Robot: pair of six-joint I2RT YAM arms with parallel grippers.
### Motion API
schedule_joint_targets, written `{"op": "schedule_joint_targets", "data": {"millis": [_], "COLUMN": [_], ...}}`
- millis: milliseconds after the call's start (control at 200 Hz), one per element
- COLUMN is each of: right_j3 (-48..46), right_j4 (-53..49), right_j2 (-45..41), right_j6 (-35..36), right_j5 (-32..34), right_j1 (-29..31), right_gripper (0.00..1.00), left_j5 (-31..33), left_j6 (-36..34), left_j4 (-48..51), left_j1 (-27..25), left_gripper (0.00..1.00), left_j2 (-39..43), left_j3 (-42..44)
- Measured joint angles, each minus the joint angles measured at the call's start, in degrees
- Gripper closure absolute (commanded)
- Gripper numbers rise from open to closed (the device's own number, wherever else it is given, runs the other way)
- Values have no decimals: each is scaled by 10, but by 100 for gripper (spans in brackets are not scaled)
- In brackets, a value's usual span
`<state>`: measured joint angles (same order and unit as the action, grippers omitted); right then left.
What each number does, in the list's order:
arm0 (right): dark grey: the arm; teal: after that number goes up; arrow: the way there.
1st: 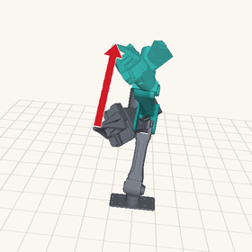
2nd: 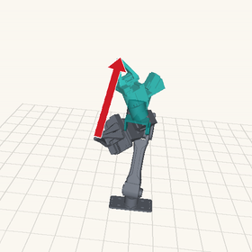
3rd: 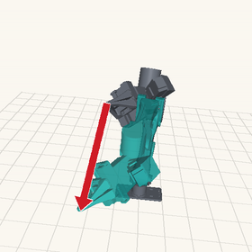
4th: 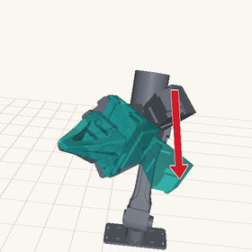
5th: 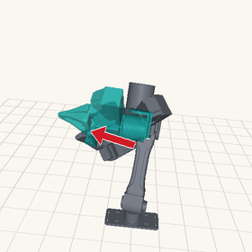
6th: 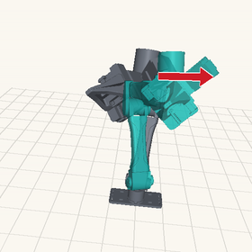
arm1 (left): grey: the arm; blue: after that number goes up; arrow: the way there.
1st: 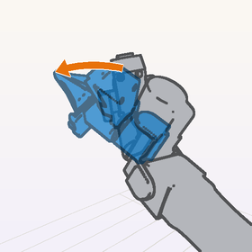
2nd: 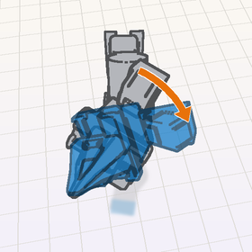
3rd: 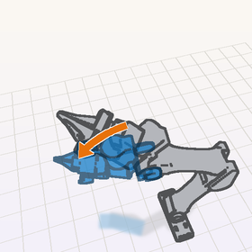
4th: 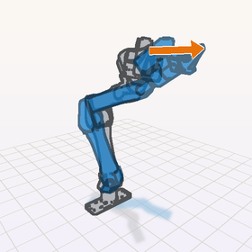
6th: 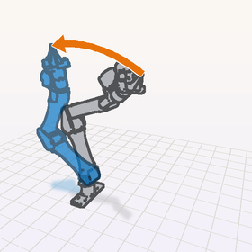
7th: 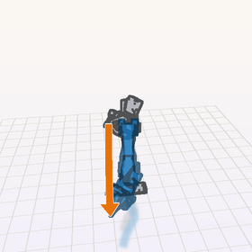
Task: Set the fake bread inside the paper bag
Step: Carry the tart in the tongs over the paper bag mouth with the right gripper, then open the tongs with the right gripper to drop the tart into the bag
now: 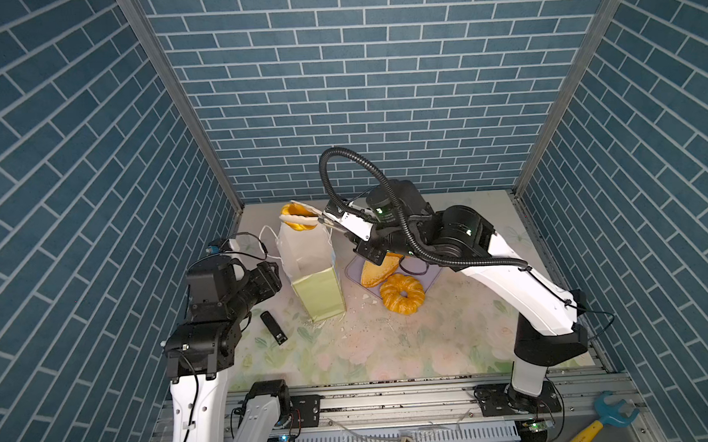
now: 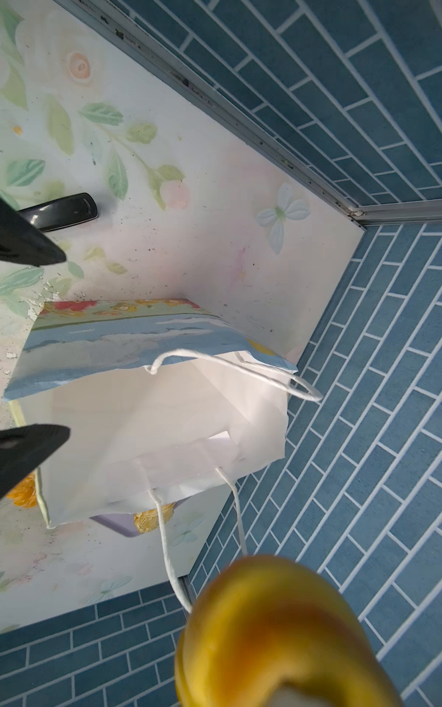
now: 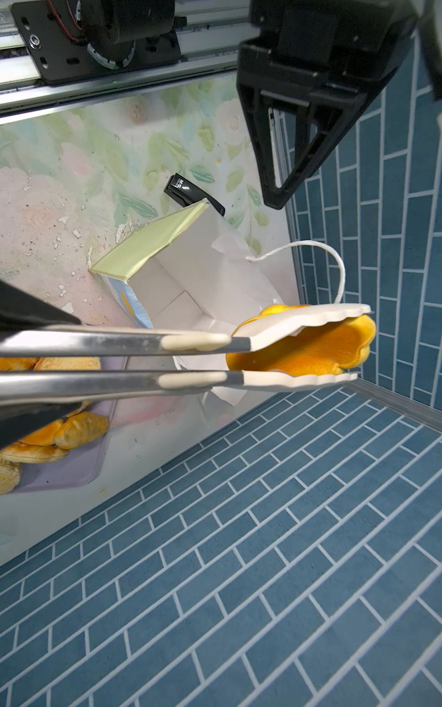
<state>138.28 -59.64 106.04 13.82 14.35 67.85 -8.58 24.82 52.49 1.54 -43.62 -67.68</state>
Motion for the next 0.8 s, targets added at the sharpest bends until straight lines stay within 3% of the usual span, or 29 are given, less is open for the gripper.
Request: {"op": "schedule_joint_targets", "data": {"millis": [465, 800], "right_j3": [13, 23], "right_j4": [-80, -96], "right_j2": [75, 76], "right_j6": [-26, -44], "right_j5": [-11, -15], "right_j1": [-9, -10], "right_gripper": [70, 47], "left_j5": [-5, -24], "left_j6": [0, 0], "left_j4": [3, -4], "left_j1": [0, 0], "left_gripper": [33, 33], "left_j2": [-2, -8], "left_j3": [0, 7]}}
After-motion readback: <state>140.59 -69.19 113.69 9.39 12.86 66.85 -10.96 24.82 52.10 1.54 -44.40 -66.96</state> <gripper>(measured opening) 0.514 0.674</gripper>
